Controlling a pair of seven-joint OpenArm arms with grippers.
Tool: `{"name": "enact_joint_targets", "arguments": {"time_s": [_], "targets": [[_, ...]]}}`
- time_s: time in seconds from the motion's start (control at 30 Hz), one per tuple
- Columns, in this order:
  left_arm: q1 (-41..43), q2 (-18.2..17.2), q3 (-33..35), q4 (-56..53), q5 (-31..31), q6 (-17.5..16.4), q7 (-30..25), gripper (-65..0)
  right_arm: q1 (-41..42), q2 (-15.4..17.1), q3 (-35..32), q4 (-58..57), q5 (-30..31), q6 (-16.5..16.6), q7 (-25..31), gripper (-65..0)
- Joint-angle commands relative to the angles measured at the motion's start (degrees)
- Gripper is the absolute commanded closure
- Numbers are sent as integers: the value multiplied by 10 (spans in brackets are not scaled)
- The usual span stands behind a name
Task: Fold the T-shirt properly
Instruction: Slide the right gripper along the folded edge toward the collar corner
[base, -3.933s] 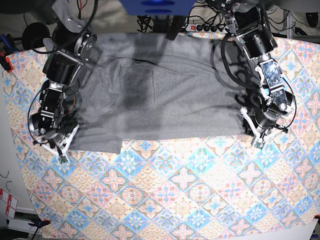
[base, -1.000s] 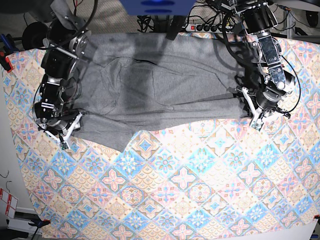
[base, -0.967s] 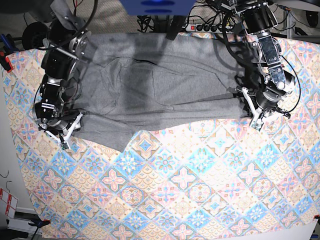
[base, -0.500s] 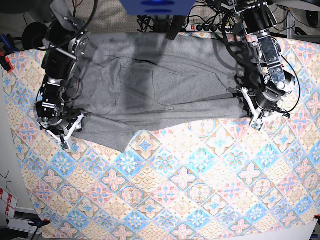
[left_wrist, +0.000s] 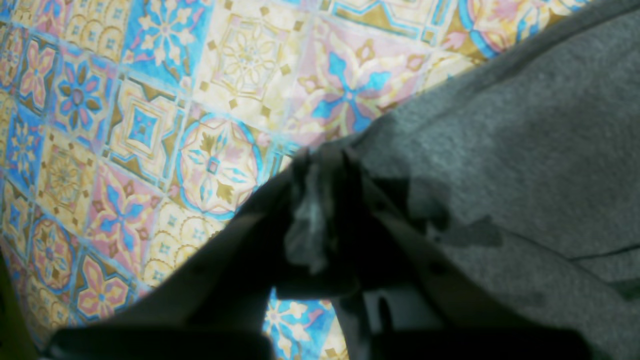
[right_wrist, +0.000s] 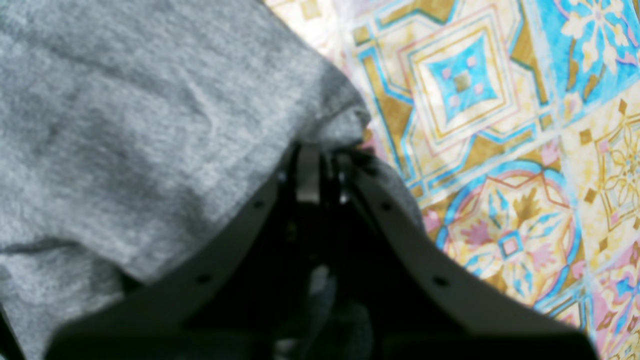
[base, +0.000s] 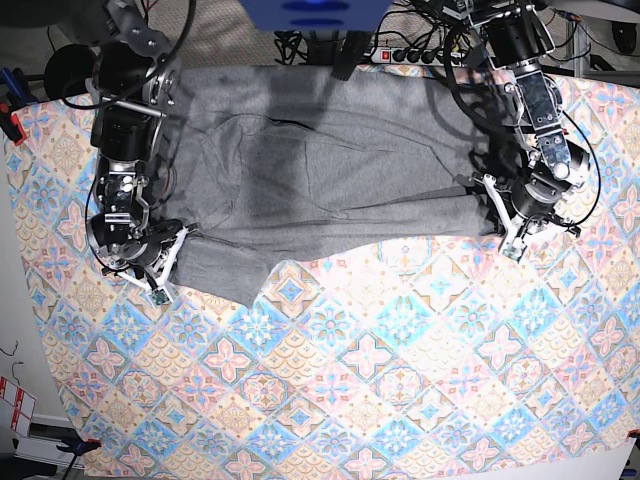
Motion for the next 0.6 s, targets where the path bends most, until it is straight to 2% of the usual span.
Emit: {"name": "enact_joint_targets", "arguments": {"time_s": [0.0, 0.1, 0.27, 0.37, 0.57], "targets": [[-7, -5, 0, 9, -3, 4, -8, 0, 9, 4, 2, 4, 0, 5, -6, -32], [-7, -5, 0, 9, -3, 4, -6, 0, 9, 7, 5, 20, 0, 5, -5, -31], [-7, -5, 1, 10, -3, 4, -6, 0, -18, 4, 55, 125, 0, 5, -5, -30], [-7, -5, 1, 11, -3, 4, -6, 0, -33, 4, 63, 185, 0, 5, -8, -30], [-4, -5, 2, 12, -2, 4, -6, 0, -44, 4, 63, 217, 0, 6, -74, -30]]}}
